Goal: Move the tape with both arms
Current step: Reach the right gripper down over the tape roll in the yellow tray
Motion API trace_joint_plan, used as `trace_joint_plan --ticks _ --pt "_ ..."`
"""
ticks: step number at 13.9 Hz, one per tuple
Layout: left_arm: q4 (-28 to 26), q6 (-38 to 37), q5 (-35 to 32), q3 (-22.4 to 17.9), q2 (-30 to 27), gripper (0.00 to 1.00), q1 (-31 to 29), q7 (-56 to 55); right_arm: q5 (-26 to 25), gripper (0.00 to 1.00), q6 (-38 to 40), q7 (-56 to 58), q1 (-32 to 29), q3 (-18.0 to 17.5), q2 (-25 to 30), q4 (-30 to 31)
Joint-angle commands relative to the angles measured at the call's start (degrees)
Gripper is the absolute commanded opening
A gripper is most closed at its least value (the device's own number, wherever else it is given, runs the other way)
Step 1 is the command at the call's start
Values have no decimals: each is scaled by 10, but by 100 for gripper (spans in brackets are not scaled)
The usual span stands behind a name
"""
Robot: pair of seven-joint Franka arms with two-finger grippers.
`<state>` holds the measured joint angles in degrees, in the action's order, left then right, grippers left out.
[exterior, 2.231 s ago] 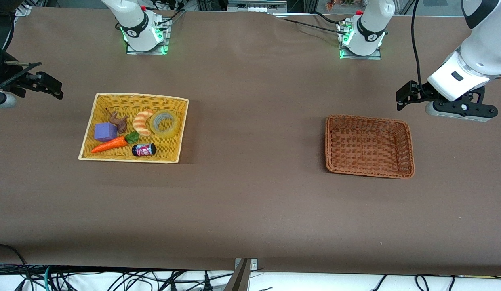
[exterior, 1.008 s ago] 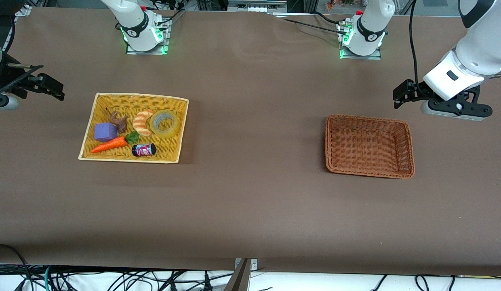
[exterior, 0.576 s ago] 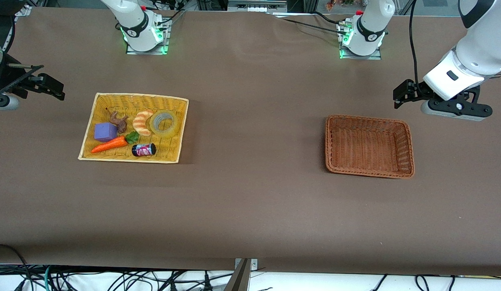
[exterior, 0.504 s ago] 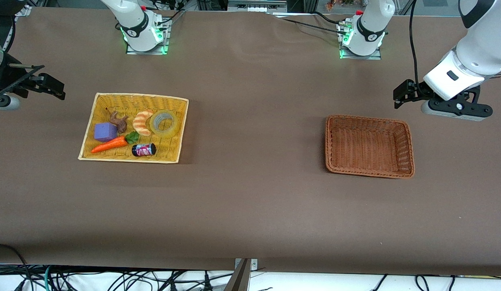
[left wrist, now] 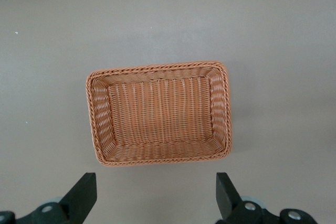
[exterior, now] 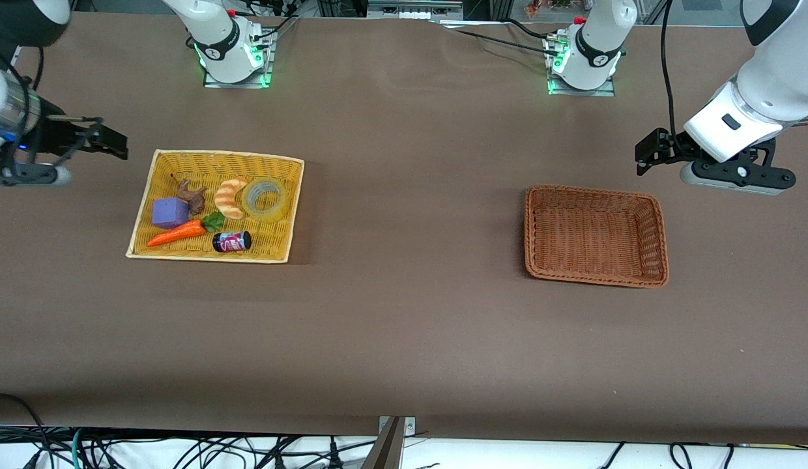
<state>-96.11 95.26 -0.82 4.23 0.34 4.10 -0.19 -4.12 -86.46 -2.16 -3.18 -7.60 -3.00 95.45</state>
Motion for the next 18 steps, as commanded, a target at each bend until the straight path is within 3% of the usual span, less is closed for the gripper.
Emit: trace_joint_plan --ticks 1,3,7,9,18 --pt "6 -12 -16 -1 -5 100 -2 12 16 100 -97 -29 -2 -20 50 140" --pt "6 -12 -15 -1 -4 100 -2 12 36 100 -170 -54 -2 -21 68 229" --pt "6 -12 -14 -1 -4 100 -2 12 37 100 -299 -90 -2 -43 68 345" --pt "6 -12 -13 -1 -4 100 -2 12 37 100 -362 -124 -2 -71 60 384" --pt "5 -11 -10 -4 -3 100 -8 12 37 100 -527 -153 -2 -75 -67 392"
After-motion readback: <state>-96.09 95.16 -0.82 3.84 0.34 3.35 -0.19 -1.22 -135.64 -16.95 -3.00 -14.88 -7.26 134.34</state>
